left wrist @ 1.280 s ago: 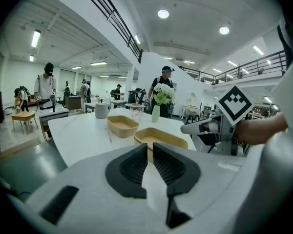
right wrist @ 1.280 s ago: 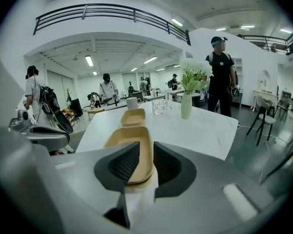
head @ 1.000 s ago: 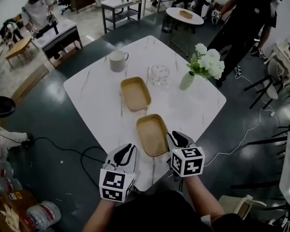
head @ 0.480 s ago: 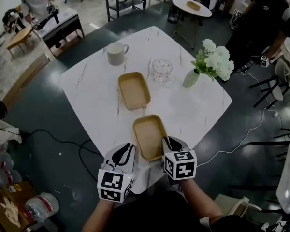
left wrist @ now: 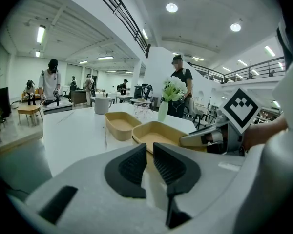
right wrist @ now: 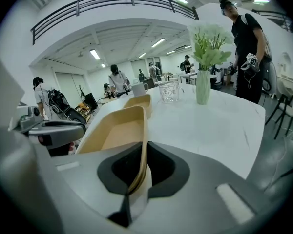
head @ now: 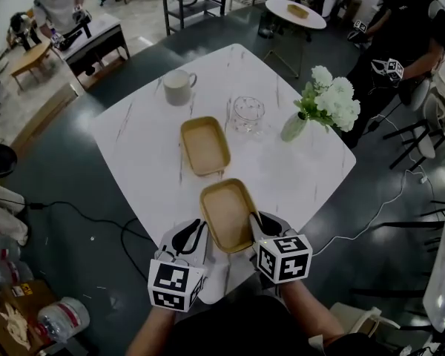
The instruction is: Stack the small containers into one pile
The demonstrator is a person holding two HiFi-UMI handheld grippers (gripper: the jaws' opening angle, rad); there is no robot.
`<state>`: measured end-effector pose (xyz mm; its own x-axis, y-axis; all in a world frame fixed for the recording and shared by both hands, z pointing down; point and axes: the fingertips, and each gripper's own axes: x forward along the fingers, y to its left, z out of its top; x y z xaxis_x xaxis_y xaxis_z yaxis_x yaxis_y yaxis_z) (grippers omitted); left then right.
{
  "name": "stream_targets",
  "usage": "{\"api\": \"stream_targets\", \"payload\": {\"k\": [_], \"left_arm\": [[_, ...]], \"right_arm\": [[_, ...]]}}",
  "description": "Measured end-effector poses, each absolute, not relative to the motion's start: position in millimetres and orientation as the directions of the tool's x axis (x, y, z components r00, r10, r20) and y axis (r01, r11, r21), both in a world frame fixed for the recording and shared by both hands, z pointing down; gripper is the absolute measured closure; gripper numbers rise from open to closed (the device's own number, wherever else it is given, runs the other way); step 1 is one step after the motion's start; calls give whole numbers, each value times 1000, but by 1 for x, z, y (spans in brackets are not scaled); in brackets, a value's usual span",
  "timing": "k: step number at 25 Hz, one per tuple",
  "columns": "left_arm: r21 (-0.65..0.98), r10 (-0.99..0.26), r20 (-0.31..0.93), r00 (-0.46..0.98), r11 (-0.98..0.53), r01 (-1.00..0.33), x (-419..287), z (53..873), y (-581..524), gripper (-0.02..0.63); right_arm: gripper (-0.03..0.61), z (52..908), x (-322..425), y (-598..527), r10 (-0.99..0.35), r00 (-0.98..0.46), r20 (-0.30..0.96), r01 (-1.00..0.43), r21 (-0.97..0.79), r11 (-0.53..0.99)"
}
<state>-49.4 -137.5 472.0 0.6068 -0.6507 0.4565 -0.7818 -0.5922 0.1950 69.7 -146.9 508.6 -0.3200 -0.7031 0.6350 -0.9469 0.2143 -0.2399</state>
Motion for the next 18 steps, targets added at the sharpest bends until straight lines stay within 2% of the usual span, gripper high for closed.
{"api": "stream_targets", "payload": {"k": [7,18], "left_arm": [[154,-701,398,592,-585,-796,-46,438,-164,583],[101,-757,375,536,-541,-835,-44,412,-224,558]], "right_arm": [[558,479,70,-177,-728,-356,586,-934,-252,254],[558,455,70,-254,-730,-406,549,-910,-315,269]]}}
